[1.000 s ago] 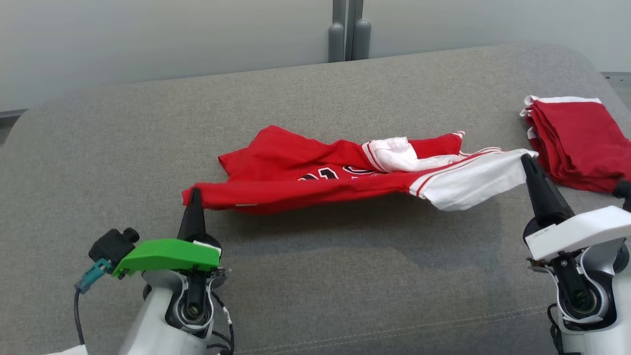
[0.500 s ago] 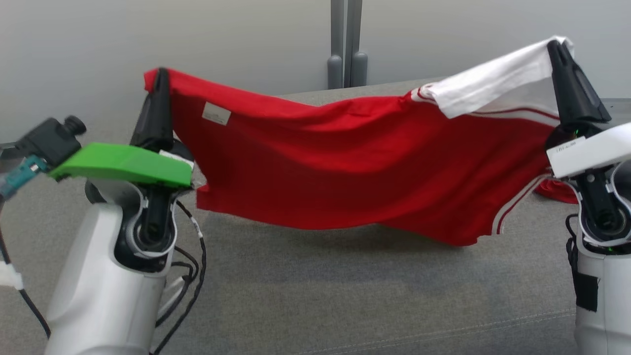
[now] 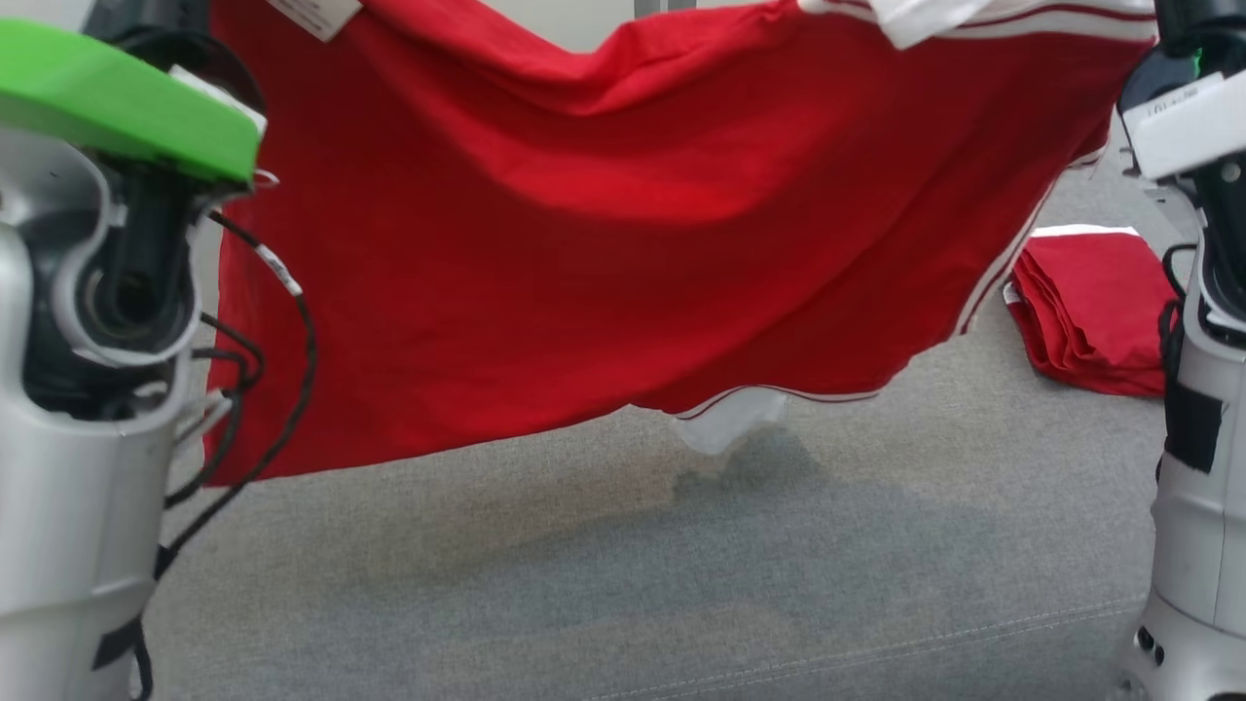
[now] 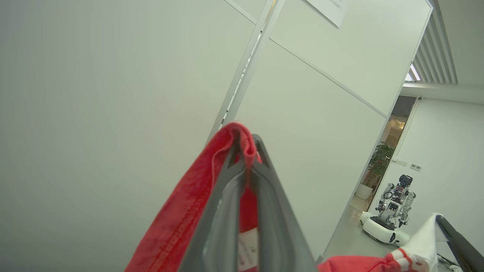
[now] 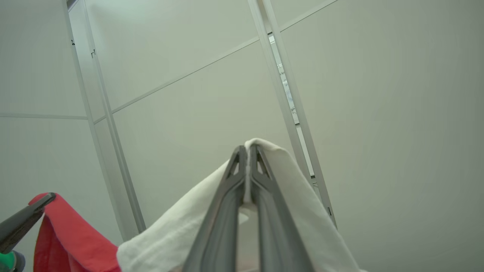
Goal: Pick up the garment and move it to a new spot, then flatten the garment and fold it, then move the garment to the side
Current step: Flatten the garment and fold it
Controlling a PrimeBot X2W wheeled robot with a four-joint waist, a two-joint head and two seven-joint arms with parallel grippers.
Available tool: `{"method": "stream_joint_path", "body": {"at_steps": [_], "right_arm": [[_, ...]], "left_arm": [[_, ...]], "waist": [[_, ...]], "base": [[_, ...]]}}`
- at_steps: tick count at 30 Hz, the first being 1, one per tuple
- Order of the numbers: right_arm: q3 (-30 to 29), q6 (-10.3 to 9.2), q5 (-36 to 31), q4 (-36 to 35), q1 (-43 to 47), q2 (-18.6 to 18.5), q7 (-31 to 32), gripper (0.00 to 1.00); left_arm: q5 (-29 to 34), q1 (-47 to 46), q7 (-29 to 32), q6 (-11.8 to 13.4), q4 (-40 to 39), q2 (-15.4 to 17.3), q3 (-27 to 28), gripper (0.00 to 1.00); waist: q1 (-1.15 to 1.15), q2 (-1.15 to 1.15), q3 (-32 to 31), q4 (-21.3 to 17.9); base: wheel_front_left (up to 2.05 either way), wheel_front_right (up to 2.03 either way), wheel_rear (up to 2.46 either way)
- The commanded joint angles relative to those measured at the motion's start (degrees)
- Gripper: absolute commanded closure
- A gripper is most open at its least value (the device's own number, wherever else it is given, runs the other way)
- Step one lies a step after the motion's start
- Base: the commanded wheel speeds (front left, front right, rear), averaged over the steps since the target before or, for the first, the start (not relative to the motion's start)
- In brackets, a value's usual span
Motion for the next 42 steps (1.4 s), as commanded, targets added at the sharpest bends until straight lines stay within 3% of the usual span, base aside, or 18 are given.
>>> {"method": "stream_joint_path", "body": {"at_steps": [1, 10, 17, 22, 28, 36, 42], "right_arm": [[0.05, 0.01, -0.13, 1.31, -1.92, 0.16, 0.88, 1.00], [0.46, 0.01, -3.21, 14.55, -12.47, 1.49, 2.85, 1.00], [1.94, 0.01, -10.34, 30.16, -26.25, 1.94, -5.84, 1.00], [3.58, 0.01, -12.45, 41.66, -40.45, 2.06, -19.26, 1.00], [6.69, 0.01, -6.84, 51.00, -51.83, 2.21, -31.19, 1.00], [16.61, 0.01, -0.27, 55.38, -50.00, 2.17, -35.67, 1.00], [19.24, 0.01, 1.77, 54.66, -47.10, 2.09, -36.71, 1.00]], "left_arm": [[-0.12, -1.66, 1.53, 1.44, 0.75, 1.18, 0.52, 1.00], [2.70, -8.22, 7.23, 4.58, 10.84, 4.53, -1.43, 1.00], [7.99, -19.08, 3.17, 4.38, 21.91, 5.13, -2.18, 1.00], [13.12, -30.80, -7.60, -0.59, 28.37, 4.40, -2.49, 1.00], [15.87, -41.59, -18.21, -6.90, 35.03, 4.38, -1.84, 1.00], [14.81, -42.33, -22.57, -11.38, 44.95, 4.48, -1.14, 1.00], [14.27, -41.67, -23.90, -14.06, 48.68, 4.44, -1.20, 1.00]], "waist": [[0.00, 0.00, 0.77, -0.31], [0.00, 0.00, 7.54, -0.62], [0.00, 0.00, 14.94, -2.17], [0.00, 0.00, 20.54, -4.35], [0.00, 0.00, 28.51, -7.15], [0.00, 0.00, 36.13, -8.30], [0.00, 0.00, 36.18, -7.24]], "base": [[0.00, 0.00, 0.00], [0.00, 0.00, 0.00], [0.00, 0.00, 0.00], [0.00, 0.00, 0.00], [0.00, 0.00, 0.00], [0.00, 0.00, 0.00], [0.00, 0.00, 0.00]]}}
